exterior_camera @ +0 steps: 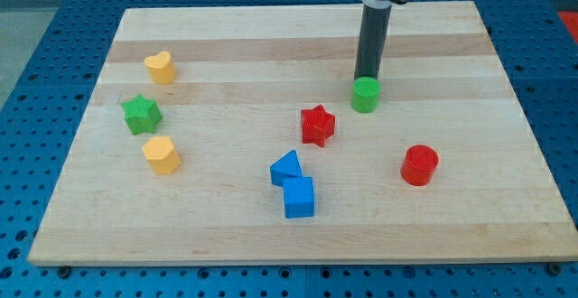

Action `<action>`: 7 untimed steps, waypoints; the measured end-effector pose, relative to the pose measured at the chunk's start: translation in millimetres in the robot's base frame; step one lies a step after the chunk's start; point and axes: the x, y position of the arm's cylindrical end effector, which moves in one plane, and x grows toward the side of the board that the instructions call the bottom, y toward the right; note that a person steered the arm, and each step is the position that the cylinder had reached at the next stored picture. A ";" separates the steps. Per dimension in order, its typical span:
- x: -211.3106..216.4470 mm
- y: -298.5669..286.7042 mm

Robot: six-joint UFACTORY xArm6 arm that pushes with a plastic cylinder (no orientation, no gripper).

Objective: Push the green circle diagonal bottom right to the red star

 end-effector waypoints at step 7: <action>105.7 0.0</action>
